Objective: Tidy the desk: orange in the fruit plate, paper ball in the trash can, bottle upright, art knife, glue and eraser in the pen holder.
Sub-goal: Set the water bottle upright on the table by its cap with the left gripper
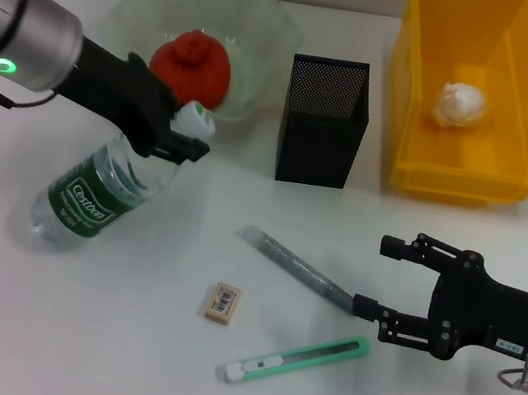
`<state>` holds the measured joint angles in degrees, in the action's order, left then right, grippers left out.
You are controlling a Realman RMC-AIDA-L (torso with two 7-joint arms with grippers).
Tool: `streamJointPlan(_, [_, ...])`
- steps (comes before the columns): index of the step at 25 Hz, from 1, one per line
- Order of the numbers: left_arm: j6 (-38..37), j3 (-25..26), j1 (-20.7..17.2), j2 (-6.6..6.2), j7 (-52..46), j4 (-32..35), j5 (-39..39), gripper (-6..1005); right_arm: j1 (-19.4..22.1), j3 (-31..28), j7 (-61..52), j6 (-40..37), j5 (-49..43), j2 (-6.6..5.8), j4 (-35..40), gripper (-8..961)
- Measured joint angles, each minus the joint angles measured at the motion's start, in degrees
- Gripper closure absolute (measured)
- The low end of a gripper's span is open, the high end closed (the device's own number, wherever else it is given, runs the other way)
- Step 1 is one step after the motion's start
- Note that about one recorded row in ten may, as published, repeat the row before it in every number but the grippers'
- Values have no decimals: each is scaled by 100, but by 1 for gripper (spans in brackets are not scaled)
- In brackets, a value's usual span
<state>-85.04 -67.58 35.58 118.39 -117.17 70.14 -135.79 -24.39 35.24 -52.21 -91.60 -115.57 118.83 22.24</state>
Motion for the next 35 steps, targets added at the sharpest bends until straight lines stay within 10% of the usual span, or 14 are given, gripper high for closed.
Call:
streamJointPlan(13, [-460,1503,-380,-19,1125,-9,1082,522,-54,0,-20,2,-1,-5,0,135])
streamJointPlan(35, [-242,2513,-1040,-13,2434,-528,2106,495,-108,0,-80,2,-1,-1,0,136])
